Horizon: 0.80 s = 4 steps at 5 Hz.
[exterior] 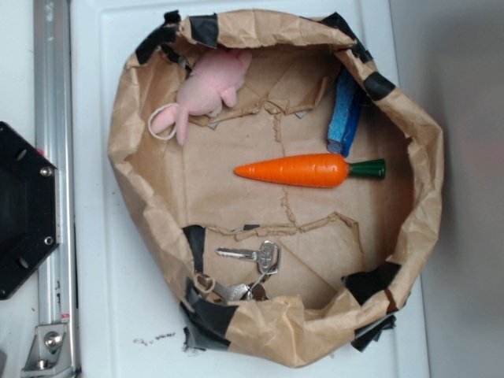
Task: Grab the blue sponge.
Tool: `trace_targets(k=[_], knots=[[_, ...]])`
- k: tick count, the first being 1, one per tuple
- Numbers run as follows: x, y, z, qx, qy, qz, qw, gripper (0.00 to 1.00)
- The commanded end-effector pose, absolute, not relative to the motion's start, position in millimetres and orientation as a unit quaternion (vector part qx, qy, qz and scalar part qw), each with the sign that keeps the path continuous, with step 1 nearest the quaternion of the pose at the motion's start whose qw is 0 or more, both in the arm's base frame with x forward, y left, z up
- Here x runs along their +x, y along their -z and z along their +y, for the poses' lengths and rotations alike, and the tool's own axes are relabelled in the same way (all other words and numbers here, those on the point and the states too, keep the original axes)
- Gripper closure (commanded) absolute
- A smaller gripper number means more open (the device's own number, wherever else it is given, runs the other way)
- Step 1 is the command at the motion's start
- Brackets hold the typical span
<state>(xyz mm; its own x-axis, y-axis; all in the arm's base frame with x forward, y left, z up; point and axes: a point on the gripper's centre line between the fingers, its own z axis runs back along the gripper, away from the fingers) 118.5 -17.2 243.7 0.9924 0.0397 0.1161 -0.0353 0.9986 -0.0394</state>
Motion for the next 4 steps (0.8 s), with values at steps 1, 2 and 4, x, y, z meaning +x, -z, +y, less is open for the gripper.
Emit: trace_targets(k=[1, 2, 4], knots=[[118, -244, -17, -0.019, -0.019, -0.059, 0.998, 0.0], [169, -194, 1, 0.016, -0.129, -0.042, 0.991, 0.0], [219, -127, 18, -0.001, -0.258, -0.07, 0.964, 0.0]])
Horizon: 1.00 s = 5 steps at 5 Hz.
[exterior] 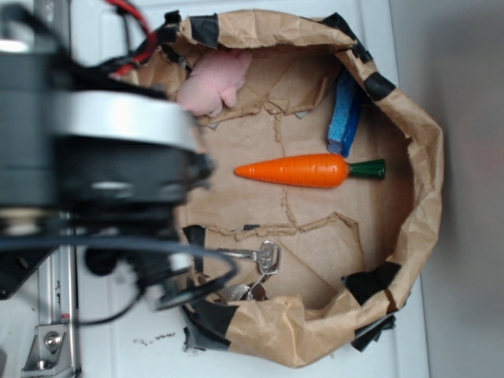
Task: Grab the blue sponge.
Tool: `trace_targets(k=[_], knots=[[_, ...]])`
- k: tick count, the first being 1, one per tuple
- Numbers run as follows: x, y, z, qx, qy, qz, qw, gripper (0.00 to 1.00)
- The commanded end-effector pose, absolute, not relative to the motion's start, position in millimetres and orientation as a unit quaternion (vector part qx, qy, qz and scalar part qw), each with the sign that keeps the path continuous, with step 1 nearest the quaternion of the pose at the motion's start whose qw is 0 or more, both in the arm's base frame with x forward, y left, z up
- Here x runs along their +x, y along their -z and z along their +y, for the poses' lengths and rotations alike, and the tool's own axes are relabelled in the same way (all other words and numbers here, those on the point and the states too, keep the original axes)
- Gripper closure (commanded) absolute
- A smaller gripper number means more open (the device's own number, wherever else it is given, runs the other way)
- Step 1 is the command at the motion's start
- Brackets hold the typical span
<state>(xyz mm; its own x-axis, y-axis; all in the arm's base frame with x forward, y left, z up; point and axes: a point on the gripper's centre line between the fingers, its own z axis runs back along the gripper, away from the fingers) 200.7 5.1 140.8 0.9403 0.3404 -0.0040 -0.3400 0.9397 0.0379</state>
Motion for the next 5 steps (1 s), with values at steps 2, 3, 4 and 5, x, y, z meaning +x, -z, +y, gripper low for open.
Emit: trace_targets(k=[2, 3, 4, 5], knots=[[268, -86, 63, -0.009, -0.397, -0.105, 0.912, 0.0], [279, -81, 78, -0.004, -0.431, -0.114, 0.895, 0.0], [301, -66, 75, -0.011, -0.504, -0.089, 0.859, 0.0], [324, -61, 63, 0.015, -0.514, -0.093, 0.853, 0.0]])
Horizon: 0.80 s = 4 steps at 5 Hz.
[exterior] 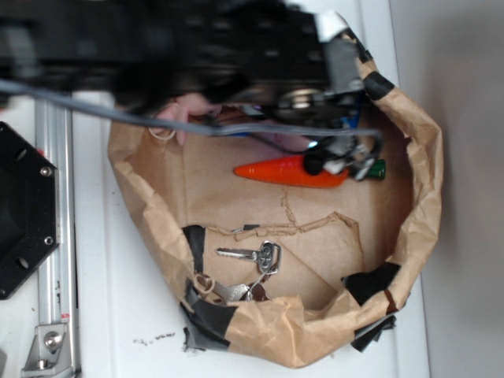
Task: Grab the blue sponge.
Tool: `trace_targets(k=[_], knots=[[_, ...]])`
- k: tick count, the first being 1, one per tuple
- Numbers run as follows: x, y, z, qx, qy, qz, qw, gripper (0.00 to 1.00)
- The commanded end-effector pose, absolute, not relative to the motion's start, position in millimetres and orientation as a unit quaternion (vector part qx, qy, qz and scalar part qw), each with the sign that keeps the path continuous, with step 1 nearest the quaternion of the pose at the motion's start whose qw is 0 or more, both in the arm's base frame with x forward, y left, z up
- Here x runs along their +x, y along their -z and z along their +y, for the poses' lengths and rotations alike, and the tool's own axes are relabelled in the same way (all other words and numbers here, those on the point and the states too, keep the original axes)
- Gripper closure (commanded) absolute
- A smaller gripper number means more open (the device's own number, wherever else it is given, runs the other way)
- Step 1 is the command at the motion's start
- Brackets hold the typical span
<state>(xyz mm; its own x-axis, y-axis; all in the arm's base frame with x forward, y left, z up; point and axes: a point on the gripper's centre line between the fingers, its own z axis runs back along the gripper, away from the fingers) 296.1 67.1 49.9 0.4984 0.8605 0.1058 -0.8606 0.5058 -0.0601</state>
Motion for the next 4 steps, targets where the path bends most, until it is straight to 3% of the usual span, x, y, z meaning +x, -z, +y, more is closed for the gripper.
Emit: trace_targets(k=[1, 3, 4], knots=[[338, -46, 59, 0.036, -0.514, -0.1, 0.851, 0.0], [337, -36, 51, 0.053, -0.489, -0.128, 0.861, 0.0], [333, -30, 59, 0.068, -0.512, -0.157, 0.842, 1.0]])
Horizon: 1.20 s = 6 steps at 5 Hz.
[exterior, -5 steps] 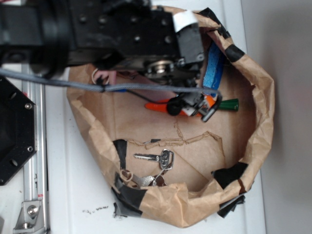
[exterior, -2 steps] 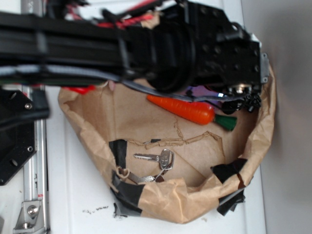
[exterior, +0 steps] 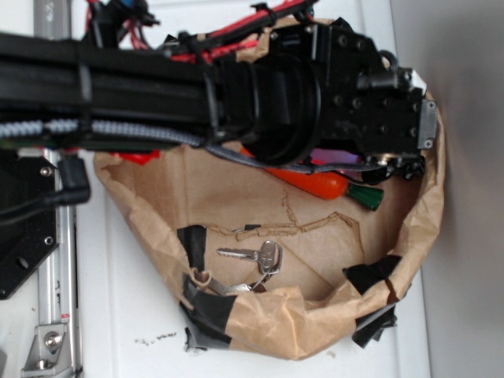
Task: Grab the blue sponge.
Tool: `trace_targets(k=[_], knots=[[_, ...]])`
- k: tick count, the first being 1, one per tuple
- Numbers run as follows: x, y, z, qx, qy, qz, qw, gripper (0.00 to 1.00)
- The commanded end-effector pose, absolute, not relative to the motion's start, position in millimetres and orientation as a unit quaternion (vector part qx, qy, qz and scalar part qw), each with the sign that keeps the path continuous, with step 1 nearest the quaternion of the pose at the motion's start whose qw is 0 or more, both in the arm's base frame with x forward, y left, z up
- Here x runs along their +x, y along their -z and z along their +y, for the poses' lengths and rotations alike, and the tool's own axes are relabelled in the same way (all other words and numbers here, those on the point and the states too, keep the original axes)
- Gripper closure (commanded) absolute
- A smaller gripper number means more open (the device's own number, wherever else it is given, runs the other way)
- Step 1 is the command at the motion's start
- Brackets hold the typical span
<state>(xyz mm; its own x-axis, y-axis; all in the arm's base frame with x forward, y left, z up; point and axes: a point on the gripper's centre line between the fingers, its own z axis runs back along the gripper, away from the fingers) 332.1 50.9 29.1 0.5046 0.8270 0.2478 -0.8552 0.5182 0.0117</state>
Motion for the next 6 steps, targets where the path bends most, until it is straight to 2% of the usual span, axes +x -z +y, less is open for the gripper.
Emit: trace_targets(k=[1, 3, 4, 5, 6], knots=[[318, -26, 56, 0.081, -0.503, -0.162, 0.845, 1.0], [285, -31, 45, 0.069, -0.479, -0.16, 0.86, 1.0], [271, -42, 35, 0.064, -0.449, -0.156, 0.877, 1.0], [266, -50, 24, 0.062, -0.425, -0.154, 0.89, 1.0], [267, -55, 24, 0.071, -0.421, -0.161, 0.89, 1.0]])
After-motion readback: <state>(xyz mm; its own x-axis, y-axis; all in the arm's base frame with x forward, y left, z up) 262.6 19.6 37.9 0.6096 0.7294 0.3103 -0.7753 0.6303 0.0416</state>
